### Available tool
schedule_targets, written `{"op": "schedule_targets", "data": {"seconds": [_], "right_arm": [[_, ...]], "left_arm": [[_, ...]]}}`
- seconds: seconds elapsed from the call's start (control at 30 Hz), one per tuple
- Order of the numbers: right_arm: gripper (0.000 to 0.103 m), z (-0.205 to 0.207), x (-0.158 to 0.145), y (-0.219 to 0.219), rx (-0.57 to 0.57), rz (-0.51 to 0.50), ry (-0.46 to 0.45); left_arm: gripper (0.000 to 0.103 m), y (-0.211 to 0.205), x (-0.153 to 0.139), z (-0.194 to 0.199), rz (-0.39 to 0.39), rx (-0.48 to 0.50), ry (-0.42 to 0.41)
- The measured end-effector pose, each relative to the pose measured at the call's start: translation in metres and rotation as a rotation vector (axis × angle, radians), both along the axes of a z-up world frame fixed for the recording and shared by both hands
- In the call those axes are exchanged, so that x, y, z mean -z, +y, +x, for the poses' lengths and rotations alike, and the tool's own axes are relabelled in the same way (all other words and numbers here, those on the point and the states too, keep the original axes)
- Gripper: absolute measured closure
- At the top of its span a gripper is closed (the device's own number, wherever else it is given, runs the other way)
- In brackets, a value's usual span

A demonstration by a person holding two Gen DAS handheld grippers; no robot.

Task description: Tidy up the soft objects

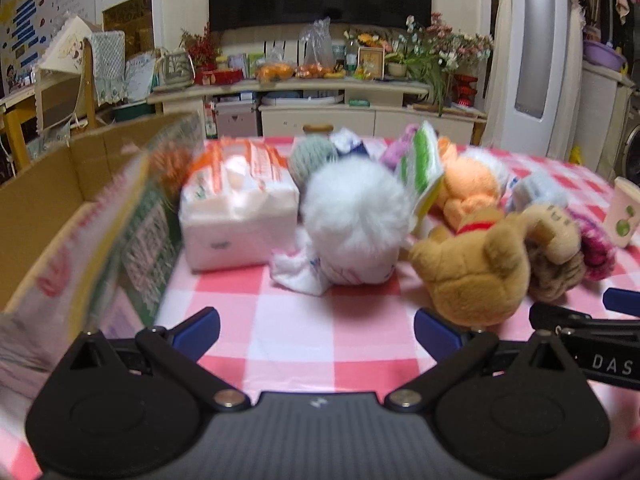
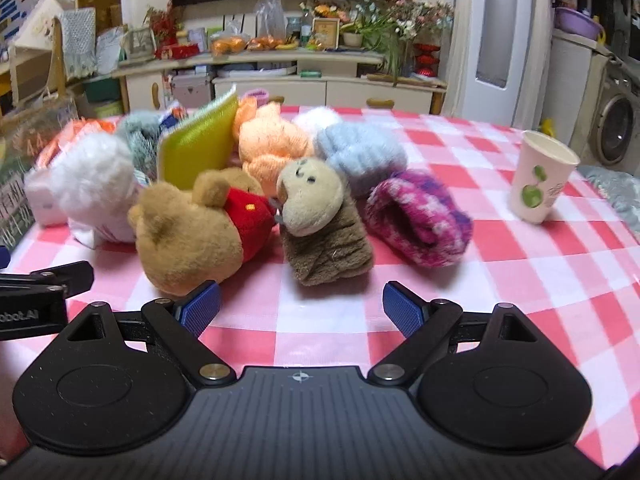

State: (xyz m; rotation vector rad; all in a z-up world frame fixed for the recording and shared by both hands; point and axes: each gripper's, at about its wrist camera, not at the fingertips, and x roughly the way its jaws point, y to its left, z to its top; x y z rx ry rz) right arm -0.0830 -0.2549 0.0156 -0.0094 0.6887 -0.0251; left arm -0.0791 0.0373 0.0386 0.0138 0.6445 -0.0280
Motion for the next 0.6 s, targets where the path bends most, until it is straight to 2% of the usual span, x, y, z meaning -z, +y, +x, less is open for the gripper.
{"op": "schedule_targets", "data": {"seconds": [0.1,0.3,0.6], "right_arm": [[0.000,-0.009,-0.006,0.000,0.025,0.014,-0.030],[0.000,-0.023,-0.025,0.013,0.034,-0.042,-0.097],[0.000,-0.042,-0.053,0.044,-0.046,-0.005,-0.169]], "left_arm": [[0.001,0.008,-0.016,-0.010,0.001,0.006,-0.025],[0.001,0.023,-0.044,-0.035,0.008,0.012,-0.070],[0.001,0.062,-0.075,-0.067,0.025,-0.058,-0.132]]}}
